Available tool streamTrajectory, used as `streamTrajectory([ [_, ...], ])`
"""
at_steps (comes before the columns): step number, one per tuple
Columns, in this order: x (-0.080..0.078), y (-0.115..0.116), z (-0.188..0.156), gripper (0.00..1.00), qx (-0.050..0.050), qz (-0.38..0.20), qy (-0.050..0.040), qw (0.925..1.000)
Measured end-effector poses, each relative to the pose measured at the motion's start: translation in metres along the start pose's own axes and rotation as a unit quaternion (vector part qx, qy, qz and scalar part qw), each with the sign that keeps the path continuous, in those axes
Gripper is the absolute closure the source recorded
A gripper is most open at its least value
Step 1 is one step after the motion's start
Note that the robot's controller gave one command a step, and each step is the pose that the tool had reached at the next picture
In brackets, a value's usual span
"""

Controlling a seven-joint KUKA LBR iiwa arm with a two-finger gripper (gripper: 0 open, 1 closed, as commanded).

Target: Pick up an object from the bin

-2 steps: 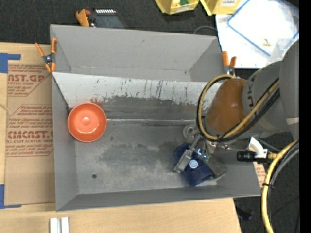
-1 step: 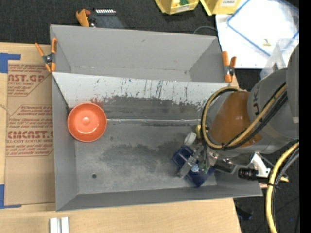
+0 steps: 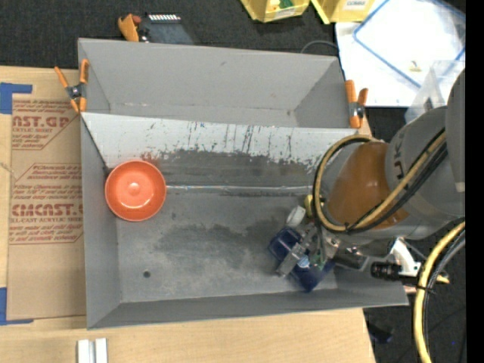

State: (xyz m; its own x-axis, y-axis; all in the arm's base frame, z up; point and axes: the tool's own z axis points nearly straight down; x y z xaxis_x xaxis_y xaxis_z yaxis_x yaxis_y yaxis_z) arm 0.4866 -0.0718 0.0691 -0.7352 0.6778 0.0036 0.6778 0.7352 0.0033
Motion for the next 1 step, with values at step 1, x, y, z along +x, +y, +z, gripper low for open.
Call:
streamTrajectory([
  [1,0.0012,-0.0002,-0.0155,1.00,0.001,-0.001,0.0025,1.0000],
])
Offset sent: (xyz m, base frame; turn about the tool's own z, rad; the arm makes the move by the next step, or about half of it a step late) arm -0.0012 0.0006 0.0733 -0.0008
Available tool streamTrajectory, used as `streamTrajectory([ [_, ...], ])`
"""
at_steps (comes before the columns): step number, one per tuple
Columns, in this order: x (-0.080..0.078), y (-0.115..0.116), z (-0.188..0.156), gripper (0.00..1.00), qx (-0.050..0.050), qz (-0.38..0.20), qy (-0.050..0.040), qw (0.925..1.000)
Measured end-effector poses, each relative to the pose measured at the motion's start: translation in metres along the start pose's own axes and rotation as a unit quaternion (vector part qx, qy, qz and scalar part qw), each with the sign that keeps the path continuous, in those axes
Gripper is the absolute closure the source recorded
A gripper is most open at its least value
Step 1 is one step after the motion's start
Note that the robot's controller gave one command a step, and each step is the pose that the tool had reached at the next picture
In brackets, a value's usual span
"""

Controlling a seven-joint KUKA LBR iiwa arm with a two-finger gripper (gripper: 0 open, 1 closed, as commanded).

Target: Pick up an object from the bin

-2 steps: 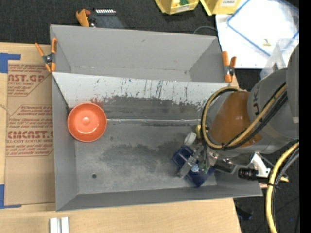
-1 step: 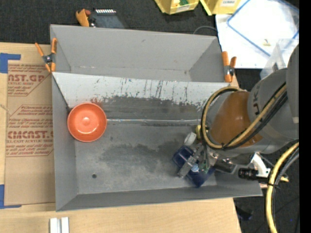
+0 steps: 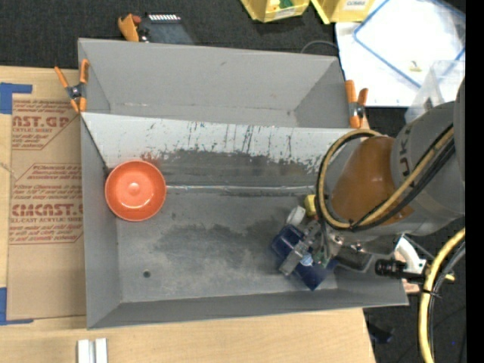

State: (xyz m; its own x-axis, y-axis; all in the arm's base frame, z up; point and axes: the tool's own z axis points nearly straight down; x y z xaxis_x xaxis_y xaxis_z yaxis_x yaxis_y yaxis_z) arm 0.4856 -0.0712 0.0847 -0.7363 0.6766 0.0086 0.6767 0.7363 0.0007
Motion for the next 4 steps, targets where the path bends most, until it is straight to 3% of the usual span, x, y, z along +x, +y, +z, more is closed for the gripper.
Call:
streamTrajectory([
  [3,0.001,0.001,-0.073,1.00,0.001,-0.001,0.0018,1.0000],
  [4,0.001,0.001,-0.084,1.00,0.001,-0.002,0.0022,1.0000],
])
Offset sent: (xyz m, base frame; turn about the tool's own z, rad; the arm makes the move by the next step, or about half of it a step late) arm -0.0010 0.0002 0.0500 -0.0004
